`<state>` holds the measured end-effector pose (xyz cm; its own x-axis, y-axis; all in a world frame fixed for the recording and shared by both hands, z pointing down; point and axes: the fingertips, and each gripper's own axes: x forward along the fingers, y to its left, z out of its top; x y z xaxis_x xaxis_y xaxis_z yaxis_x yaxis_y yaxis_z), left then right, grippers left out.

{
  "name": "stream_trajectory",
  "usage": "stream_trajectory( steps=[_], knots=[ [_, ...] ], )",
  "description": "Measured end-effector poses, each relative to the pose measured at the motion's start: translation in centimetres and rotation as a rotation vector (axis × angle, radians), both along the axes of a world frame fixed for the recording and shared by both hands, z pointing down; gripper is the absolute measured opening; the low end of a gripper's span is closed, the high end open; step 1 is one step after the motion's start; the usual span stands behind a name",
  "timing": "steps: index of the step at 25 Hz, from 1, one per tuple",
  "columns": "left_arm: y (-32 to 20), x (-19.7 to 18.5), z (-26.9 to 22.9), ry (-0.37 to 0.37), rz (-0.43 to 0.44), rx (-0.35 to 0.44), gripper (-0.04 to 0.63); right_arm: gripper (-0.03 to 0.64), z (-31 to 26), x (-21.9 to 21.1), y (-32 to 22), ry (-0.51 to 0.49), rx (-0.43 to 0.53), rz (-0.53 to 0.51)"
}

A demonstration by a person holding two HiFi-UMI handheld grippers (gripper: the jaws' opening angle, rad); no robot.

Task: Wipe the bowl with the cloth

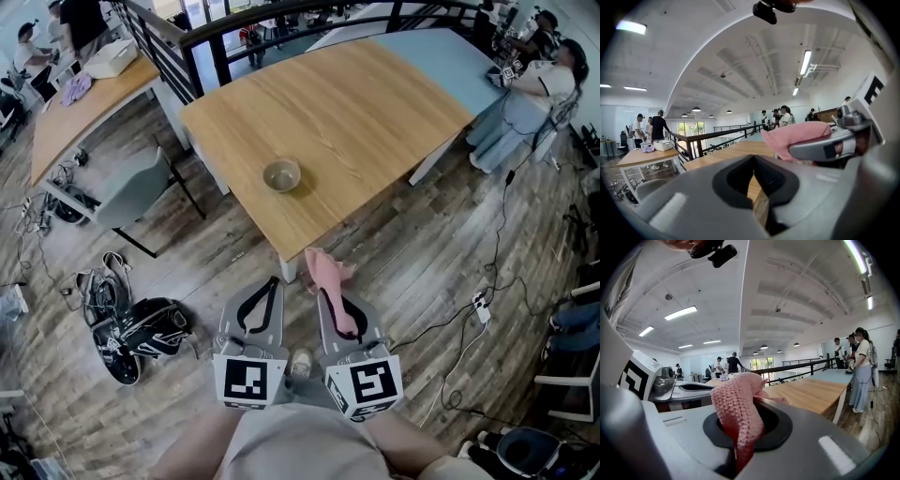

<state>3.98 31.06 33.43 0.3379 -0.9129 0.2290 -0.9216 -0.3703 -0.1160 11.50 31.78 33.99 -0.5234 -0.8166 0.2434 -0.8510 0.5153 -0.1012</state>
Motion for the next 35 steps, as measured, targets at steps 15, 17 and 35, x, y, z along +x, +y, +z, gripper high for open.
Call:
stream_trajectory(
  steps=[15,17,35],
  knots=[
    [-1.6,-0.8,0.6,0.018,-0.060,0.004,0.002,0.026,0.2,-0.9,-2.1,0.003,0.023,-0.059],
    [-2.2,-0.9,0.8,0.017,-0.065,0.010,0.002,0.026,0.4,-1.1,-2.9,-0.002,0.028,-0.061],
    [-12.8,-5.0,3.2,0.000,-0.019,-0.009,0.002,0.026,2.5,-5.8,-12.7,0.020,0.007,-0.036]
  ],
)
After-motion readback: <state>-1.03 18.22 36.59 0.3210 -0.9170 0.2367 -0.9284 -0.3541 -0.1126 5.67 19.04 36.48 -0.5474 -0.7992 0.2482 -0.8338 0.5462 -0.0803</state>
